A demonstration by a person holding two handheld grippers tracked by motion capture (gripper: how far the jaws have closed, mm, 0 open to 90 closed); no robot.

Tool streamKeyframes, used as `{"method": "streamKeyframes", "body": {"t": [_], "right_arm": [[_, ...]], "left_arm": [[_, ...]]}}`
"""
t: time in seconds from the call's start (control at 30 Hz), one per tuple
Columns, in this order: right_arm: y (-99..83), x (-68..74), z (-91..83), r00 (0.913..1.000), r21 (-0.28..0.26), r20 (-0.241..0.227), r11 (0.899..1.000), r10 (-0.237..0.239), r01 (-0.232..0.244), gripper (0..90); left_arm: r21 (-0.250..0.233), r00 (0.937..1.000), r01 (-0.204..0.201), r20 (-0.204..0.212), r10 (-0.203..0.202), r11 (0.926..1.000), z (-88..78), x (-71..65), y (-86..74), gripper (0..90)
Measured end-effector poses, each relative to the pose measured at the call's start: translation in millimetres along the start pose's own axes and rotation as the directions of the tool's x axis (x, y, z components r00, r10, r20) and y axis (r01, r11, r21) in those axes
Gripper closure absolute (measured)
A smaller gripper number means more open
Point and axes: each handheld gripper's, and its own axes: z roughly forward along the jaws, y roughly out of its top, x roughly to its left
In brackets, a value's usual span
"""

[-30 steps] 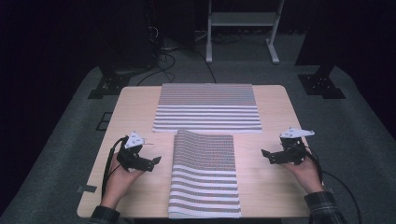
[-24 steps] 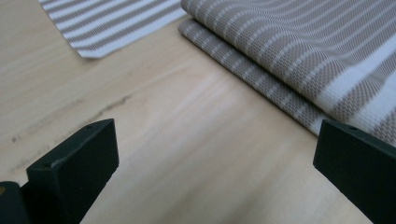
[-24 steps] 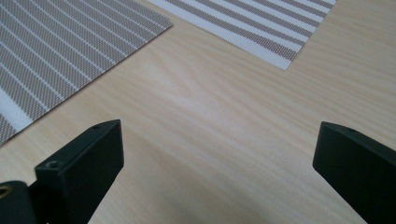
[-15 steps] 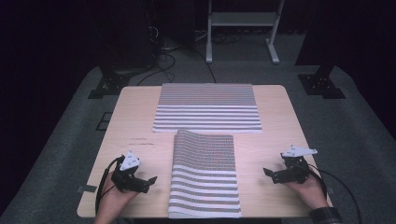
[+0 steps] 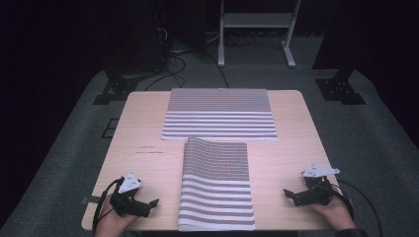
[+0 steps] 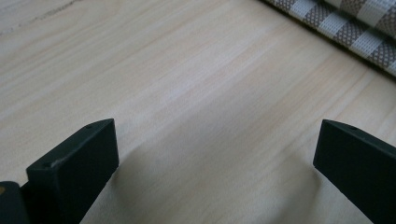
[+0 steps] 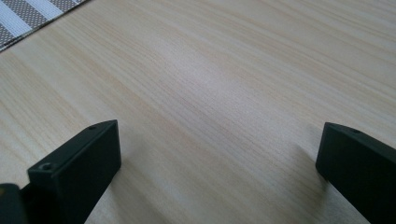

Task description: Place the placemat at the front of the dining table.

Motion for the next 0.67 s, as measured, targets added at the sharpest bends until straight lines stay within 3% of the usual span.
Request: {"method": "streamKeyframes", "body": {"t": [0.67], "right_arm": [[-1.3, -1.3, -1.2, 1.0, 0.0, 0.003, 1.0, 0.004, -0.004, 0.0]], "left_arm": [[-0.002, 1.0, -0.002, 0.003, 0.002, 1.0, -1.0, 2.3, -2.0, 0.0]]}}
